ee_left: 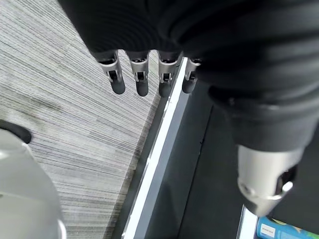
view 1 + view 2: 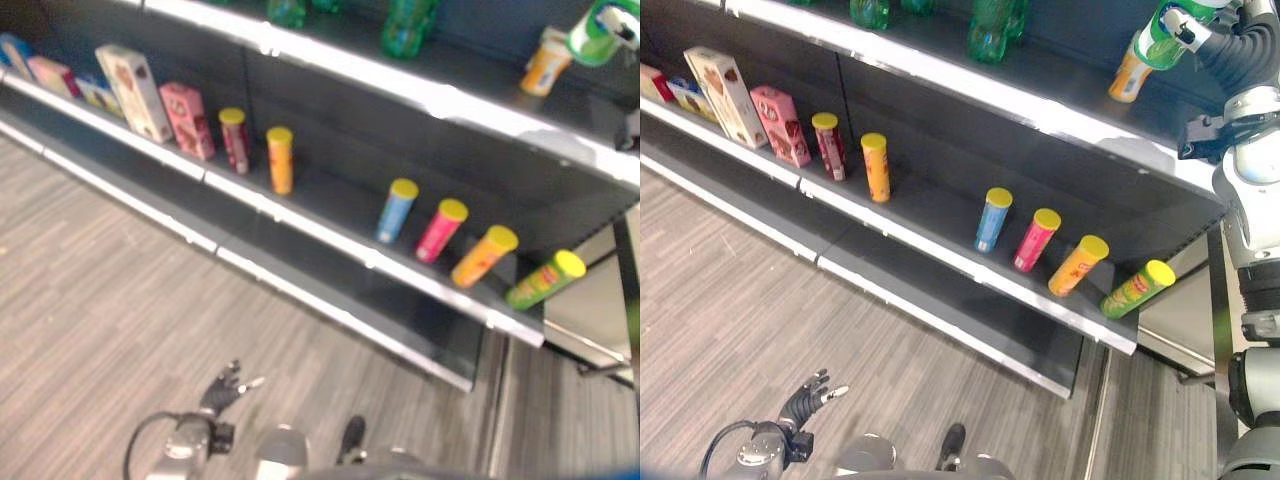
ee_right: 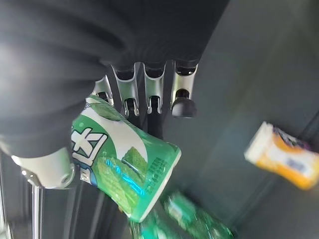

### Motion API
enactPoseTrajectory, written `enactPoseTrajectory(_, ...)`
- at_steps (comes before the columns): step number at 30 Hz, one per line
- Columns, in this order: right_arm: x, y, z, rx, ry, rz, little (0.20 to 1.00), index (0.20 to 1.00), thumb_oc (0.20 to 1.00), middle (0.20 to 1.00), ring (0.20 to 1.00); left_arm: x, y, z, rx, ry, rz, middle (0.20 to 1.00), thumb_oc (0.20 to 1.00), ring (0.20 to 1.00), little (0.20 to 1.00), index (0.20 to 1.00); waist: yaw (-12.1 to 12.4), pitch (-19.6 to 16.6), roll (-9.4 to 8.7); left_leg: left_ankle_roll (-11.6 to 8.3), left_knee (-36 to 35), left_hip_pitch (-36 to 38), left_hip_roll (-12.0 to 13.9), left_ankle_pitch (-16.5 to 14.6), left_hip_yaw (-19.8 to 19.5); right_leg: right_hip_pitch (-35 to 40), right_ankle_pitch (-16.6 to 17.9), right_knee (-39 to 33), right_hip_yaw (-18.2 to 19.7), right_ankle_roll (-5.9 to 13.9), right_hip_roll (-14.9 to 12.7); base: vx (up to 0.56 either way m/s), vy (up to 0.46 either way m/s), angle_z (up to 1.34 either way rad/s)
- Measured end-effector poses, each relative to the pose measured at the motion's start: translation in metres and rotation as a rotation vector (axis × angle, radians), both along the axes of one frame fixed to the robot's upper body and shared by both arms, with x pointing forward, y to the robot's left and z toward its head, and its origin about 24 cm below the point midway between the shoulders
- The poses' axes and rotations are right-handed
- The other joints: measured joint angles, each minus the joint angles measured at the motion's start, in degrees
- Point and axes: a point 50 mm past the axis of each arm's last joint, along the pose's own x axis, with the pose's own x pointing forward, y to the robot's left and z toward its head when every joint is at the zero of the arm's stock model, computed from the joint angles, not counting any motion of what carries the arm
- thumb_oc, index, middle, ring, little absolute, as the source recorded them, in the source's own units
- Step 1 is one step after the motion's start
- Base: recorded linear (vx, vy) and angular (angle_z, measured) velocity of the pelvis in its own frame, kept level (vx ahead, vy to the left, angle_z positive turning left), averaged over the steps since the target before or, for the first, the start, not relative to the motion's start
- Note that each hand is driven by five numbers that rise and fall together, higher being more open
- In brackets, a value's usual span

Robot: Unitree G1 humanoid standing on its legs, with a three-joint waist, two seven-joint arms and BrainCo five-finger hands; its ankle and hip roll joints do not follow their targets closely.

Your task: Put the goods on the table back onto the shelves and tidy them up.

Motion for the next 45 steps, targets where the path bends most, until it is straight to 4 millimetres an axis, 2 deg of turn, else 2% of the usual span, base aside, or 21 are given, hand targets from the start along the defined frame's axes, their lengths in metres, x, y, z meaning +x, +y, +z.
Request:
enactPoseTrajectory(1,0.001,0.000,-0.001,-0.001,0.005,-0.001,0.200,0.200,0.200,0.200,0.200,0.001,-0.001,0.000,-0.004,0.000,0.000,1.000,1.000,1.000,1.000,1.000,-0.4,0.2,0.26,-0.01,-2.5,-0.6,0.6,0.4,0.4,0.3,0.5,-1.5,0.4,0.68,0.0,0.19,0.241,-0.35)
enactPoseTrajectory(2,0.001,-0.002,-0.006,0.000,0.023,-0.006,0.200,0.200,0.200,0.200,0.200,-0.004,-0.008,-0.005,-0.028,0.013,0.008,1.000,1.000,1.000,1.000,1.000,-0.5,0.2,3.31,0.06,-9.4,0.3,1.3,2.9,1.8,0.8,1.6,-2.1,1.0,2.28,0.1,0.13,0.202,-0.30)
enactPoseTrajectory(3,0.002,-0.004,-0.010,0.002,0.043,-0.013,0.200,0.200,0.200,0.200,0.200,-0.009,-0.012,-0.008,-0.041,0.025,0.016,1.000,1.000,1.000,1.000,1.000,-1.0,-0.1,5.24,0.08,-11.4,1.1,1.3,4.3,2.0,1.3,1.3,-2.1,1.0,2.61,0.3,0.13,0.183,-0.36)
enactPoseTrajectory(4,0.004,-0.004,-0.014,0.002,0.066,-0.019,0.200,0.200,0.200,0.200,0.200,-0.015,-0.013,-0.010,-0.048,0.038,0.024,1.000,1.000,1.000,1.000,1.000,-1.5,-0.3,6.85,0.69,-13.4,2.4,1.2,7.2,2.2,2.0,1.1,-2.4,1.4,3.11,0.3,0.06,0.095,-0.21)
enactPoseTrajectory(6,0.005,-0.006,-0.017,0.001,0.089,-0.029,0.200,0.200,0.200,0.200,0.200,-0.023,-0.010,-0.012,-0.043,0.056,0.040,1.000,1.000,1.000,1.000,1.000,-2.1,-0.8,7.94,1.66,-15.5,3.8,1.1,10.8,4.6,2.2,0.8,-2.3,2.1,4.49,-0.4,0.04,0.068,-0.26)
enactPoseTrajectory(8,0.007,-0.012,-0.022,0.015,0.112,-0.054,0.200,0.200,0.200,0.200,0.200,-0.023,0.000,-0.009,-0.022,0.045,0.071,1.000,1.000,1.000,1.000,1.000,-2.5,-1.1,7.00,2.57,-16.5,4.6,-0.5,11.6,5.8,2.2,1.1,-2.1,2.9,5.53,-2.2,0.05,0.091,-0.15)
enactPoseTrajectory(12,0.010,-0.015,-0.027,0.034,0.131,-0.063,0.200,0.200,0.200,0.200,0.200,-0.015,0.014,-0.001,0.011,0.012,0.095,1.000,1.000,1.000,1.000,1.000,-1.7,-1.6,5.49,2.66,-17.0,4.8,-1.9,11.6,6.4,1.9,1.1,-2.1,3.3,6.45,-3.7,0.02,0.046,-0.01)
enactPoseTrajectory(19,0.015,-0.008,-0.030,0.027,0.148,-0.039,0.200,0.200,0.200,0.200,0.200,-0.013,0.014,0.000,0.013,0.003,0.090,1.000,1.000,1.000,1.000,1.000,0.1,-1.5,4.76,2.87,-17.1,4.9,-1.9,11.4,6.5,2.0,0.8,-2.1,3.5,7.20,-3.7,0.01,0.013,0.00)
enactPoseTrajectory(25,0.020,-0.014,-0.041,0.011,0.212,-0.083,0.200,0.200,0.200,0.200,0.200,-0.019,0.016,-0.004,0.023,0.027,0.108,1.000,1.000,1.000,1.000,1.000,-0.2,-1.5,3.62,3.06,-17.1,4.9,-1.3,10.7,6.7,1.7,0.1,-2.4,4.2,7.85,-3.2,0.01,0.010,-0.07)
enactPoseTrajectory(28,0.020,-0.014,-0.041,0.001,0.216,-0.090,0.200,0.200,0.200,0.200,0.200,-0.023,0.016,-0.005,0.024,0.038,0.117,1.000,1.000,1.000,1.000,1.000,-0.6,-1.6,3.48,3.37,-17.1,4.9,-1.3,10.6,6.7,1.7,-0.2,-2.4,4.2,7.37,-3.2,0.01,0.001,-0.02)
enactPoseTrajectory(32,0.020,-0.014,-0.041,-0.009,0.217,-0.095,0.200,0.200,0.200,0.200,0.200,-0.023,0.015,-0.005,0.024,0.037,0.118,1.000,1.000,1.000,1.000,1.000,-0.9,-1.6,3.45,3.22,-17.1,5.0,-1.3,10.7,6.7,1.7,0.3,-2.4,4.2,7.98,-3.2,0.01,0.004,0.00)
enactPoseTrajectory(35,0.020,-0.014,-0.041,-0.021,0.218,-0.101,0.200,0.200,0.200,0.200,0.200,-0.023,0.014,-0.006,0.023,0.035,0.122,1.000,1.000,1.000,1.000,1.000,-1.1,-1.6,3.47,3.46,-17.1,5.0,-1.3,11.1,6.9,1.8,1.0,-2.4,4.2,7.07,-3.2,0.00,0.000,0.00)
enactPoseTrajectory(45,0.024,-0.019,-0.047,-0.017,0.254,-0.125,0.200,0.200,0.200,0.200,0.200,-0.016,0.012,-0.004,0.009,0.015,0.139,1.000,1.000,1.000,1.000,1.000,-1.3,-1.7,3.66,3.43,-17.1,5.5,-1.2,11.1,7.9,1.9,1.0,-2.4,4.4,7.10,-3.2,0.00,-0.012,-0.02)
